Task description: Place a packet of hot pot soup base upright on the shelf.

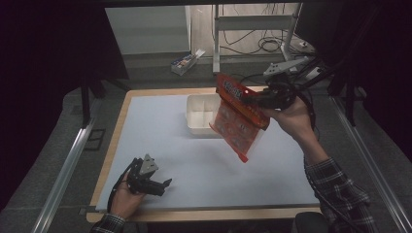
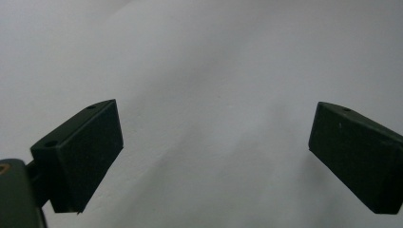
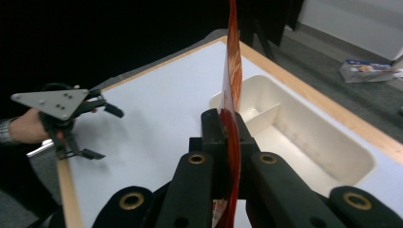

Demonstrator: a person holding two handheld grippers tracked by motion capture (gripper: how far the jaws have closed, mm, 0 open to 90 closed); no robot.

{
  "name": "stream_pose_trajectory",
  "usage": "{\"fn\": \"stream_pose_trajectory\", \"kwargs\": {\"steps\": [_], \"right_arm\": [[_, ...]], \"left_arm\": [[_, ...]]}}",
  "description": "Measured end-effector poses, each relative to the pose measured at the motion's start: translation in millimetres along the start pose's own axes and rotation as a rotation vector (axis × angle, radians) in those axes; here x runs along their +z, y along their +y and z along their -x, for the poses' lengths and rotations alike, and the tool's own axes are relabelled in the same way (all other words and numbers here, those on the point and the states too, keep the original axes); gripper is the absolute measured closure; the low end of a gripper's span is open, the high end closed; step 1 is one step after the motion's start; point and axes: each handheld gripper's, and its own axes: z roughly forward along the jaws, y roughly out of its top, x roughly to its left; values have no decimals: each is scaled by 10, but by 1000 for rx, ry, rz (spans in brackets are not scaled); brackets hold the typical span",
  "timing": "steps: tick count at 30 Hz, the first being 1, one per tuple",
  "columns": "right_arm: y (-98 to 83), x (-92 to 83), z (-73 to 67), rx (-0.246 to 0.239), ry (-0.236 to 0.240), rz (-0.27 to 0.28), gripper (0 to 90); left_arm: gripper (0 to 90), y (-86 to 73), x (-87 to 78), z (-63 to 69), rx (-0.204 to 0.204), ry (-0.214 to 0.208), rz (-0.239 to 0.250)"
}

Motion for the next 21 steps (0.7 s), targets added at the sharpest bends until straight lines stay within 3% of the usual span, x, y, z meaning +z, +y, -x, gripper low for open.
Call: {"fn": "stream_pose_trajectory", "kwargs": {"steps": [8, 21], "right_arm": [[202, 16, 196, -5, -54, -14, 885], [412, 195, 553, -9, -70, -33, 884]], "left_arm": [[38, 0, 0, 0, 2, 1, 0], [38, 0, -4, -1, 2, 4, 3]]}}
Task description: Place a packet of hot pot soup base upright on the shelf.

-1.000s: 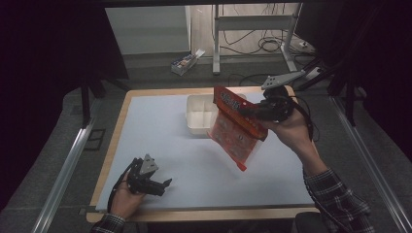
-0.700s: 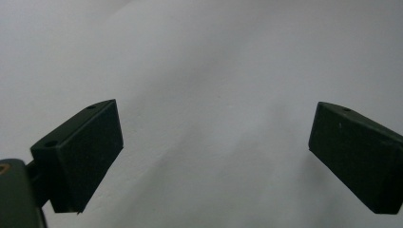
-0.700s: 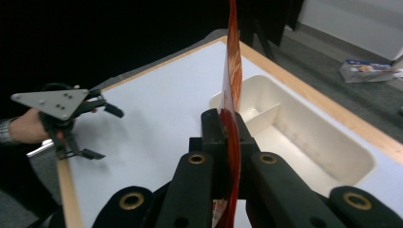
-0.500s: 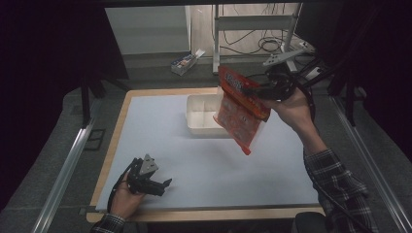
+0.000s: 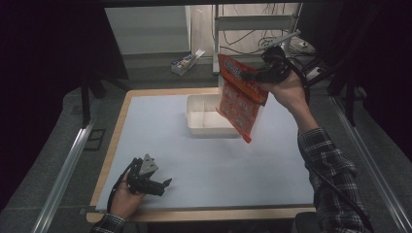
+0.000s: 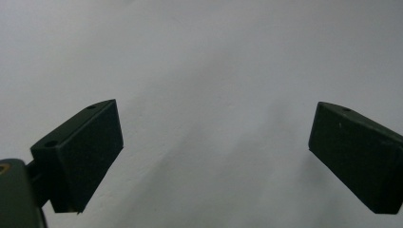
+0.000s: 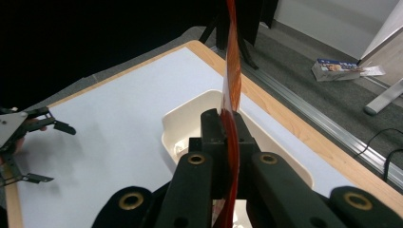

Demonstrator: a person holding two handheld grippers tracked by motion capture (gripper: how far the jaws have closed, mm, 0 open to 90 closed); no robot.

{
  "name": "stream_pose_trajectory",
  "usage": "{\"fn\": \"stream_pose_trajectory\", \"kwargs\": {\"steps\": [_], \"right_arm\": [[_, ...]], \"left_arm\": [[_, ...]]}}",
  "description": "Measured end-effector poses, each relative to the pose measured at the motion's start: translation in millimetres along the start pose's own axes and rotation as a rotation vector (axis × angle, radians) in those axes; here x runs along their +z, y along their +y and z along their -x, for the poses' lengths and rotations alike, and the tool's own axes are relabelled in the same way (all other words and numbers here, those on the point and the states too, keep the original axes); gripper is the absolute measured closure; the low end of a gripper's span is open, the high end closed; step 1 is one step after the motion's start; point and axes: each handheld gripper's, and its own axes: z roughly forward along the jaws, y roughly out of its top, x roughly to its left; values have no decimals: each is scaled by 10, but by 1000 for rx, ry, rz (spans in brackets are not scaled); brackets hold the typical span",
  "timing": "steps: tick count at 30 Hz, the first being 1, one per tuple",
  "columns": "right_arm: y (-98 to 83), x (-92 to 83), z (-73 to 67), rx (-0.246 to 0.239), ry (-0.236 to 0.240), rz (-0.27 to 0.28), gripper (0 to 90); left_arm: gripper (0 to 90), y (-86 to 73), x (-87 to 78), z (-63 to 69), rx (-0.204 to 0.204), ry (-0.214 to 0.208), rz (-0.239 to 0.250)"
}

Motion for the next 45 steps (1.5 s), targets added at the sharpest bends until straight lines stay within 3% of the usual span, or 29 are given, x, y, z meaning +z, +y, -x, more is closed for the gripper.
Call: {"fn": "stream_pose_trajectory", "kwargs": {"steps": [8, 20, 32, 39, 45], "right_arm": [[96, 197, 121, -14, -9, -14, 886], [254, 460, 324, -27, 15, -8, 886], [325, 698, 459, -85, 4, -50, 885], [367, 709, 501, -91, -18, -68, 885], [450, 657, 481, -140, -32, -77, 885]], "left_arm": [[39, -1, 1, 1, 0, -1, 1], [39, -9, 7, -9, -11, -3, 0], [39, -11, 7, -8, -12, -3, 3], [39, -11, 5, -8, -10, -1, 2], [40, -10, 8, -7, -9, 0, 2]]}}
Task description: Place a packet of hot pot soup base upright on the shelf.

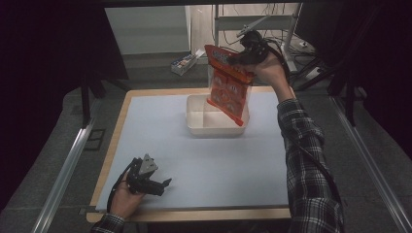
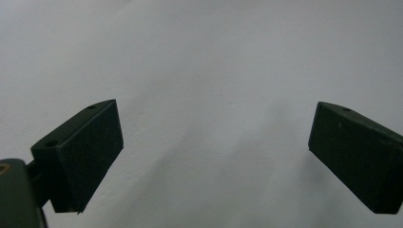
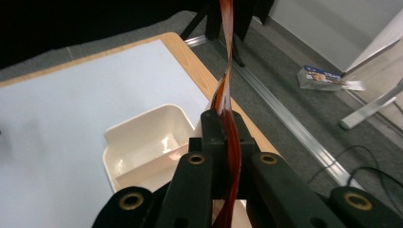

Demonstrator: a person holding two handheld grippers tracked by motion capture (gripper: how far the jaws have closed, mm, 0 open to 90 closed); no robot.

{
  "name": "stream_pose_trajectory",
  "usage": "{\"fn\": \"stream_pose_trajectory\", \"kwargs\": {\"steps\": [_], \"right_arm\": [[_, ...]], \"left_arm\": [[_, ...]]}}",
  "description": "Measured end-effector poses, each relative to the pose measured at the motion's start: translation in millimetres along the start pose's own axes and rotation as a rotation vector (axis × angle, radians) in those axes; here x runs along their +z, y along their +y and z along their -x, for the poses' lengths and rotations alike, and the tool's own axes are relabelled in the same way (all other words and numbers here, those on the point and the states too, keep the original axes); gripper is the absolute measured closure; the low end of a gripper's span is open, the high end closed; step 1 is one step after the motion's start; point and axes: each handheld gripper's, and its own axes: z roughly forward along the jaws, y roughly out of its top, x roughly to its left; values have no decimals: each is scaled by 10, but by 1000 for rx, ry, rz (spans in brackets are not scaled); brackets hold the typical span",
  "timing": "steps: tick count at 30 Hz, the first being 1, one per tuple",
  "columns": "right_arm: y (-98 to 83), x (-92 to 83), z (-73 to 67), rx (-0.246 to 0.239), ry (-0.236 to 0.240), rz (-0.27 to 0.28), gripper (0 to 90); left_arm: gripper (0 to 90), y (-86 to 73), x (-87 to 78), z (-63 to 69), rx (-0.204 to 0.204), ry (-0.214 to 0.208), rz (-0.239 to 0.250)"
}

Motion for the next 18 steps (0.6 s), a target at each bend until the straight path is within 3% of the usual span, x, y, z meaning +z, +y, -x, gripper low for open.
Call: {"fn": "stream_pose_trajectory", "kwargs": {"steps": [10, 18], "right_arm": [[-164, 157, 63, 22, 0, -3, 882], [-124, 176, 77, 12, -20, -13, 882]], "left_arm": [[40, 2, -5, 2, 2, 0, 0], [40, 1, -5, 5, -1, -2, 2]]}}
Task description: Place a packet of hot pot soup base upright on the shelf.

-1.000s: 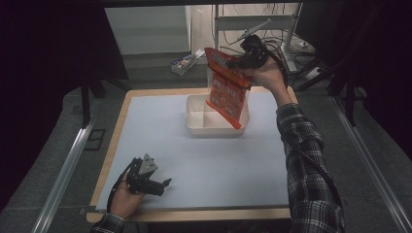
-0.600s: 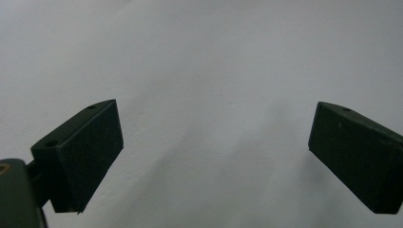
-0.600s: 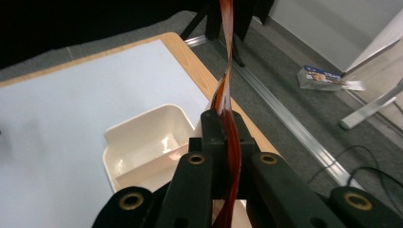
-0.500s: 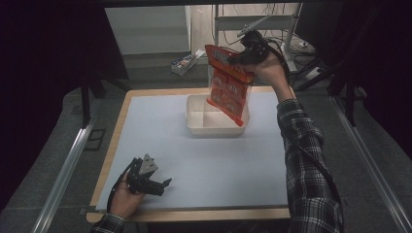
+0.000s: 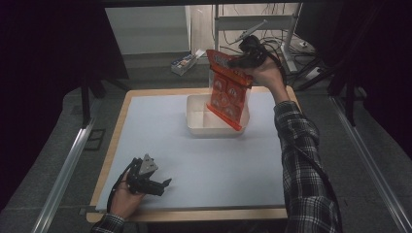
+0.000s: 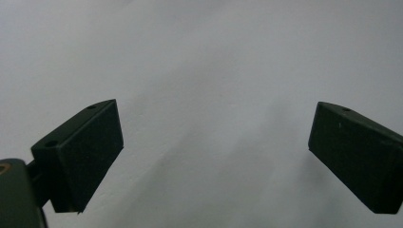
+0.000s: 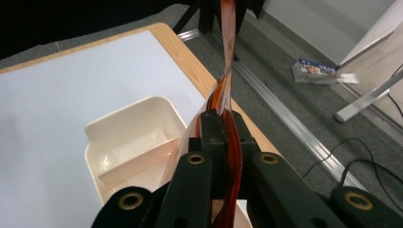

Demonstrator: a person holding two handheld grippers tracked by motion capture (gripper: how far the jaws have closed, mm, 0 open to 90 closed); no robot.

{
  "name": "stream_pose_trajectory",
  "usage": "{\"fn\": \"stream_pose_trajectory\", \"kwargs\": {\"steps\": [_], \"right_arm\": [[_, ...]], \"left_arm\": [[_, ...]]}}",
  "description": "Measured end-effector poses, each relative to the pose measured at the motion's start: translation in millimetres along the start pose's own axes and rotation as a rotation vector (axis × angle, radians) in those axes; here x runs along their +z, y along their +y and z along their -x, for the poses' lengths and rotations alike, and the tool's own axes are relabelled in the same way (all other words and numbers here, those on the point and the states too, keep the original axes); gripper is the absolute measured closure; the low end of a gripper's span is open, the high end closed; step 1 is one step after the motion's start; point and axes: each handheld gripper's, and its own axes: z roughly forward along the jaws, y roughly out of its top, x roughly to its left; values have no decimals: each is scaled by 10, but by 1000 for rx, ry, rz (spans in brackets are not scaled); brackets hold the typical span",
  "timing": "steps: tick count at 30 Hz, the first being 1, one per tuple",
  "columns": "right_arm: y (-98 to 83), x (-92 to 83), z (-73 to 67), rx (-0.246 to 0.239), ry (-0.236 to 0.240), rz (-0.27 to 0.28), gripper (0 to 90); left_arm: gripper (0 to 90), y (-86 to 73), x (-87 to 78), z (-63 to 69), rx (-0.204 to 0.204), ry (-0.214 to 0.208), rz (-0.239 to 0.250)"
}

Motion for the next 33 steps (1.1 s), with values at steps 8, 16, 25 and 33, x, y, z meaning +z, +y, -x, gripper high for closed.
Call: {"fn": "stream_pose_trajectory", "kwargs": {"steps": [8, 16, 25, 33], "right_arm": [[114, -99, -30, -45, -11, 15, 881], [-13, 113, -29, -48, -1, -32, 881], [-219, 212, 37, 34, -4, -1, 854], [-394, 149, 103, 105, -56, 3, 754]], "left_arm": [[40, 0, -2, 2, -2, -2, 2], [40, 0, -3, -4, 4, -1, -4], [40, 2, -5, 1, 6, -2, -5], [40, 11, 5, 13, 12, 1, -8]]}}
